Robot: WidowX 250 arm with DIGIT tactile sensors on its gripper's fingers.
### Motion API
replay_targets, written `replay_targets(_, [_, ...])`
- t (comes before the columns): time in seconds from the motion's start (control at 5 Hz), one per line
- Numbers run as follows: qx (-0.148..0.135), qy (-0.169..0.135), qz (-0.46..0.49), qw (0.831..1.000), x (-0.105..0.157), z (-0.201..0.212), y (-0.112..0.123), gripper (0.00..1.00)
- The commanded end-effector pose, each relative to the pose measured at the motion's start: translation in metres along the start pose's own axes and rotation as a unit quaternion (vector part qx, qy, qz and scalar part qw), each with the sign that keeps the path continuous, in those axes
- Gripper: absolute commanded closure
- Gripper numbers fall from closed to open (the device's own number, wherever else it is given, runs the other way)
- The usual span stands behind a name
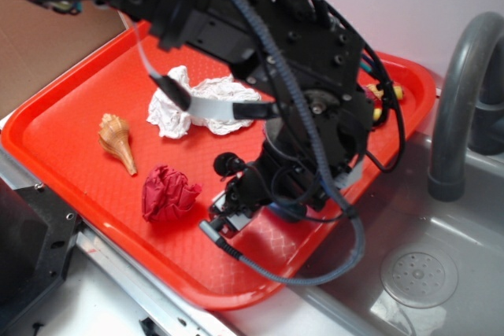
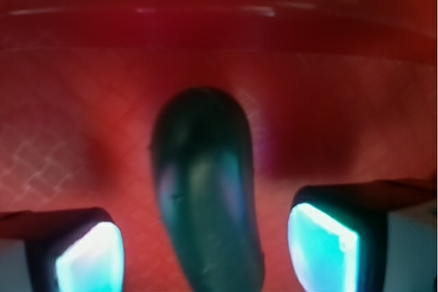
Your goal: Grab the plastic pickle.
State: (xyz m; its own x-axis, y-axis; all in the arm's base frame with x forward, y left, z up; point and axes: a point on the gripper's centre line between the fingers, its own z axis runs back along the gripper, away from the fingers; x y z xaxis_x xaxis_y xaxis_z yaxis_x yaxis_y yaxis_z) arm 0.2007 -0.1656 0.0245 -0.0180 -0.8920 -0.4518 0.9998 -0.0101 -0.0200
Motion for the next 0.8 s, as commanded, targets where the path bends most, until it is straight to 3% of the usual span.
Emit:
replay_targets(0.0, [-0.001,-0.04,0.022,0.999,-0.01,-0.007,-0.008,1.0])
replay_targets(0.2, [-0.004,-0.05,0.045,0.998,-0.012,-0.006,-0.009,1.0])
replay_targets(0.4, [0.037,-0.078,0.194,0.977,-0.053,0.026,-0.012,1.0])
replay_targets(0.6, [0.038,-0.1,0.325,0.94,-0.096,0.056,-0.012,1.0])
